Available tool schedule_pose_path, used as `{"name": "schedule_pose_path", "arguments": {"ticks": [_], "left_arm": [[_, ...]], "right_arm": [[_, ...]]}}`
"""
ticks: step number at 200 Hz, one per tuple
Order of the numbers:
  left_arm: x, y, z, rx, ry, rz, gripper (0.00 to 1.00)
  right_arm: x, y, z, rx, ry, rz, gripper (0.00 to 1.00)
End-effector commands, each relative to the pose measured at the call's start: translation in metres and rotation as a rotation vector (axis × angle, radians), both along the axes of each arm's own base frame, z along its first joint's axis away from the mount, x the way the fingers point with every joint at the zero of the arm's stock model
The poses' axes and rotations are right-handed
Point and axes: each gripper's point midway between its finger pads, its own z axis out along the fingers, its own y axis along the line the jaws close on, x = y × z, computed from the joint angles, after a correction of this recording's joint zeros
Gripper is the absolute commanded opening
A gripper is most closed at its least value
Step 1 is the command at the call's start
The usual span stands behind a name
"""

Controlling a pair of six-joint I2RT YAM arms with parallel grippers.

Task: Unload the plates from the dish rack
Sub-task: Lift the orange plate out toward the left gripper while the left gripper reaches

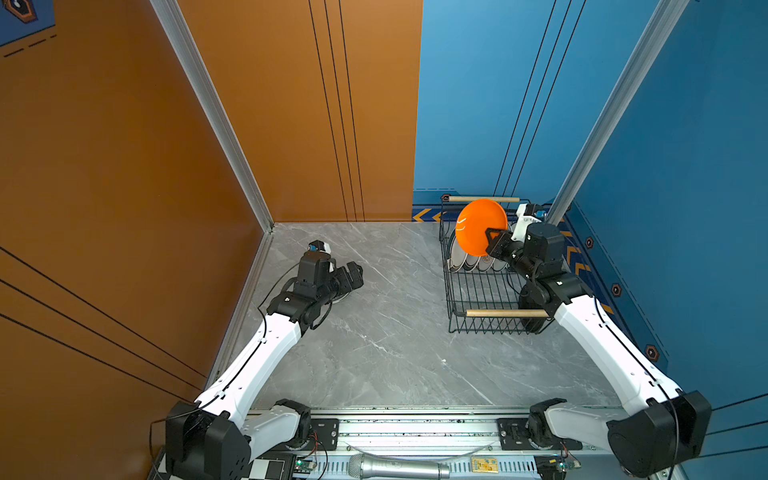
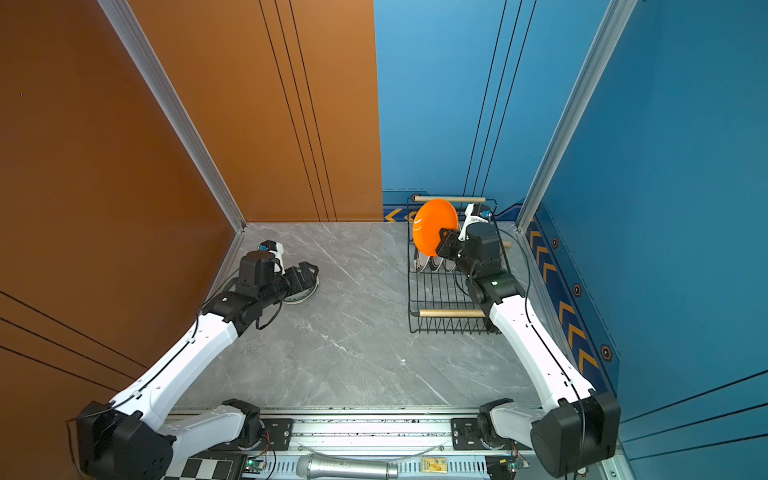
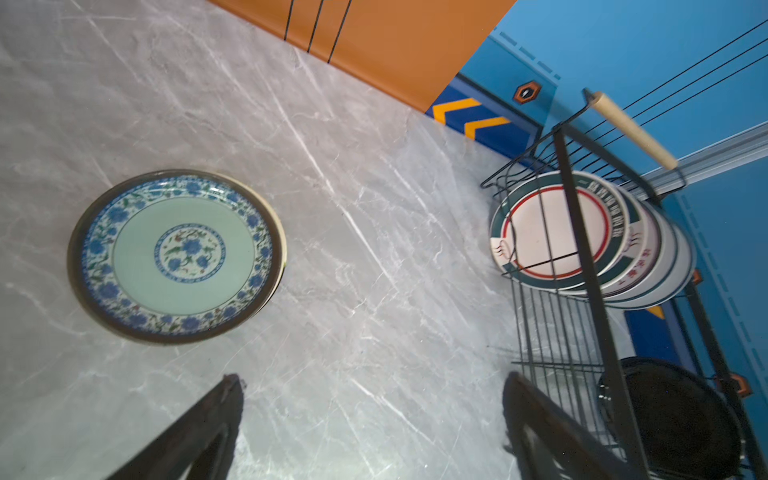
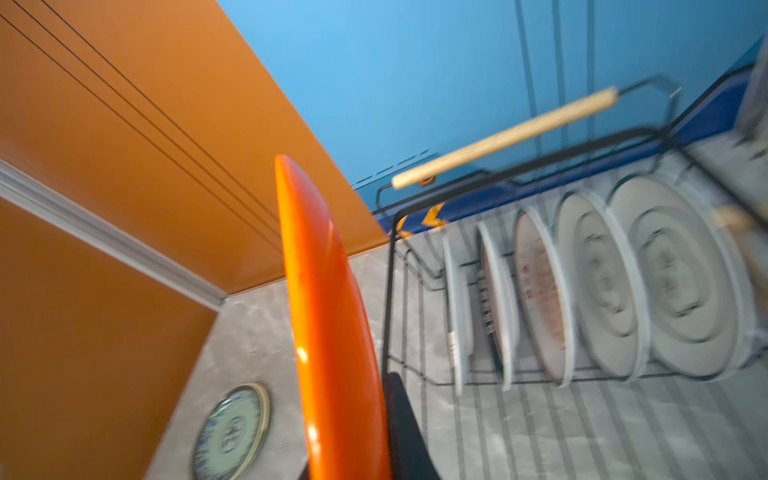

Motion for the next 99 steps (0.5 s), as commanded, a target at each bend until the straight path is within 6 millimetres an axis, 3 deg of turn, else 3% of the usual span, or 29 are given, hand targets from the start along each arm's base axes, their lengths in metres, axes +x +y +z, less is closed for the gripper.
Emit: {"name": "schedule_pose_path", "arguments": {"ticks": [1,30,67,99], "left_arm": [[0.008,-0.017,0.019,-0.077,-0.106,-0.053,0.98],[0.012,-0.031,0.028,-0.111,-0.131,-0.11,0.98],[0.013,-0.067,0.032,-0.143,-0.118,-0.25,0.98],[0.018,-0.092,0.025,-0.204,-0.092,-0.31,0.99]], "right_arm": [[0.004,0.049,0.025,0.298,-0.009,0.198,0.0],[0.008,0.074,0.001,0.452,0.164,0.27,0.0],[0.006,0.103,-0.032,0.511,0.339,0.315,0.0],[0.002,0.133,-0.04,0.556,0.385,0.378,0.0]]}}
